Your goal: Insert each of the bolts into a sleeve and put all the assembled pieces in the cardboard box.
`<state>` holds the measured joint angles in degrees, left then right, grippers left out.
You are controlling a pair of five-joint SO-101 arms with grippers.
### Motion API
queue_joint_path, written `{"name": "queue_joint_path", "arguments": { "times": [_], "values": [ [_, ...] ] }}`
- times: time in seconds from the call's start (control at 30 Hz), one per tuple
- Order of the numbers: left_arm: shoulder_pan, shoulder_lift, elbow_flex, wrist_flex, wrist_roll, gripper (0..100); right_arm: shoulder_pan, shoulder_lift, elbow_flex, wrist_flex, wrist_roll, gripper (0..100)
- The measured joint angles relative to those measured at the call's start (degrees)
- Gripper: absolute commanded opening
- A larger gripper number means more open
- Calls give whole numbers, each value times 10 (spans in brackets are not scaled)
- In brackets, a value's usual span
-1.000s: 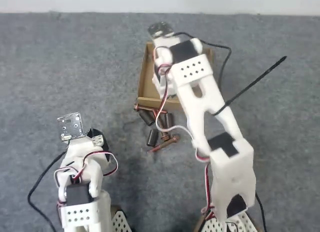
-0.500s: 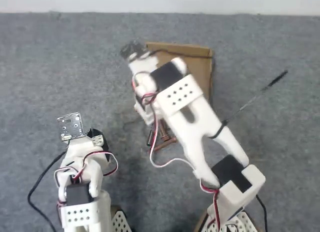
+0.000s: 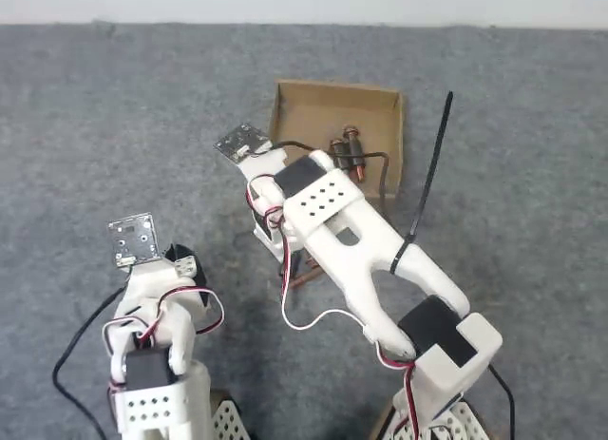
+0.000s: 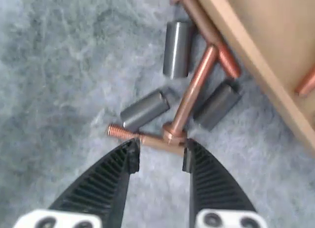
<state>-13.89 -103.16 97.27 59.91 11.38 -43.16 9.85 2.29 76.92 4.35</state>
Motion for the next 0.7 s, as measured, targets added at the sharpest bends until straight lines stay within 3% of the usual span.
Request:
{"name": "queue_joint_path", "arguments": {
  "times": [0.23, 0.7],
  "values": [
    [0, 0, 0, 0, 0, 11, -1, 12, 11, -91, 3, 140],
    [0, 0, 0, 0, 0, 13, -9, 172, -119, -64, 4, 141]
  ]
}}
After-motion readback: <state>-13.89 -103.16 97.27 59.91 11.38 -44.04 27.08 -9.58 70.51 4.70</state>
